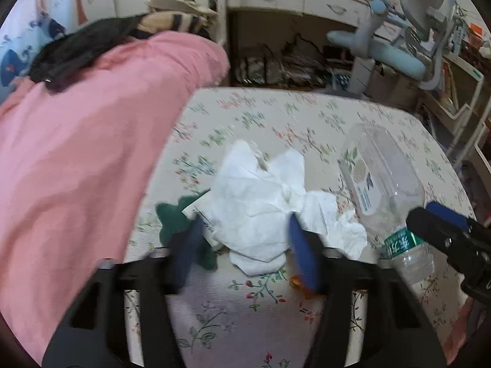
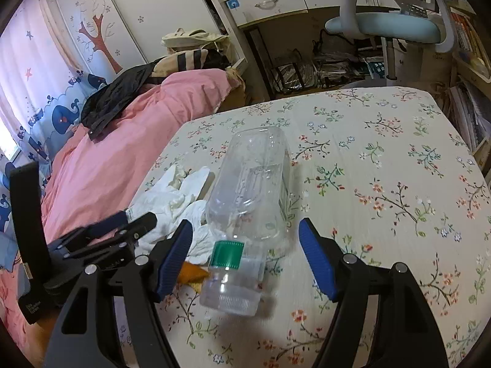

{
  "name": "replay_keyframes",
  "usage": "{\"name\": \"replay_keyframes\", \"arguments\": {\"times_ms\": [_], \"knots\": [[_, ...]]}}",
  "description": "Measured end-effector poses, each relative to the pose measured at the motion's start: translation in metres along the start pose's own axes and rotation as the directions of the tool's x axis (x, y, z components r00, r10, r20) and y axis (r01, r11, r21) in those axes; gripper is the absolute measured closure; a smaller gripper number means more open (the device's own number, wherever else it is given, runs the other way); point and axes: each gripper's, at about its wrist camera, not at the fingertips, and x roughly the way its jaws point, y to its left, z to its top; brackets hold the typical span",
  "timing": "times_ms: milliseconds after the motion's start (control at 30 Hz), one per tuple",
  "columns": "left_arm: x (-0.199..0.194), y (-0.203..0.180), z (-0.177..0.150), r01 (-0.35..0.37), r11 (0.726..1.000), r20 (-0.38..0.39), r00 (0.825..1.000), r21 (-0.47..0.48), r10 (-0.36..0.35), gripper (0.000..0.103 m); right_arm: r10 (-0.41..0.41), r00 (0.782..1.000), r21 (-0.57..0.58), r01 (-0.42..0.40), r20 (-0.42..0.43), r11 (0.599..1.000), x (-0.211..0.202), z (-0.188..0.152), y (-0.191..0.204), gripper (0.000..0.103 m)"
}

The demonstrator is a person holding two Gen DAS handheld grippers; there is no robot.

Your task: Collect trash

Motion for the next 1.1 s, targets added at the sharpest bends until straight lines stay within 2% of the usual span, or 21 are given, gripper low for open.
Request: {"name": "replay_keyframes", "arguments": {"times_ms": [33, 100, 133, 200, 400, 533, 633, 733, 867, 900, 967, 1033, 1100], "knots": [[0.001, 0.000, 0.000, 0.015, 1.000, -0.010, 1.000, 0.007, -0.015, 0.087, -0.001, 1.000, -0.002, 0.001, -0.005, 1.000, 0.003, 0.001, 0.000, 0.034], [0.001, 0.006, 0.001, 0.062, 0.998, -0.033, 0.998, -0.011, -0.062, 0.101, 0.004, 1.000, -0.004, -0.004, -0.019, 1.000, 0.008, 0.002, -0.001, 0.036], [-0.003, 0.010, 0.001, 0.085, 0.996, -0.023, 0.996, -0.030, -0.086, 0.101, 0.009, 1.000, -0.005, -0.009, -0.029, 1.000, 0.010, 0.002, -0.001, 0.045], [-0.012, 0.017, 0.002, 0.122, 0.991, -0.007, 0.992, -0.056, -0.123, 0.101, 0.013, 0.999, -0.005, -0.013, -0.038, 1.000, 0.010, 0.002, -0.002, 0.051], [-0.057, 0.051, 0.002, 0.210, 0.963, 0.085, 0.977, -0.168, -0.198, 0.101, 0.024, 0.999, -0.019, -0.025, -0.047, 0.999, -0.001, -0.001, -0.002, 0.053], [-0.078, 0.067, -0.007, 0.247, 0.944, 0.101, 0.968, -0.218, -0.230, 0.101, 0.036, 0.998, -0.018, -0.037, -0.050, 0.999, -0.014, -0.003, -0.005, 0.053], [-0.089, 0.068, -0.019, 0.251, 0.945, 0.079, 0.968, -0.212, -0.239, 0.101, 0.044, 0.997, -0.019, -0.045, -0.059, 0.999, -0.025, -0.008, -0.007, 0.054], [-0.093, 0.064, -0.036, 0.234, 0.953, 0.019, 0.972, -0.191, -0.235, 0.101, 0.053, 0.995, -0.011, -0.054, -0.082, 0.998, -0.037, -0.015, -0.009, 0.054], [-0.085, 0.059, -0.068, 0.192, 0.968, -0.111, 0.971, -0.162, -0.212, 0.101, 0.048, 0.991, -0.020, -0.051, -0.121, 0.998, -0.046, -0.027, -0.010, 0.054], [-0.081, 0.058, -0.076, 0.164, 0.975, -0.144, 0.972, -0.147, -0.185, 0.101, 0.042, 0.991, -0.023, -0.045, -0.129, 0.999, -0.046, -0.027, -0.009, 0.054], [-0.079, 0.059, -0.084, 0.128, 0.982, -0.169, 0.974, -0.137, -0.150, 0.092, 0.026, 0.989, -0.029, -0.030, -0.147, 0.999, -0.044, -0.031, -0.010, 0.054], [-0.079, 0.062, -0.088, 0.100, 0.984, -0.172, 0.977, -0.151, -0.125, 0.062, 0.021, 0.988, -0.023, -0.025, -0.153, 0.999, -0.042, -0.032, -0.011, 0.053], [-0.080, 0.063, -0.089, 0.073, 0.985, -0.152, 0.984, -0.159, -0.097, 0.049, 0.024, 0.988, -0.021, -0.028, -0.150, 0.999, -0.040, -0.033, -0.011, 0.050]]}}
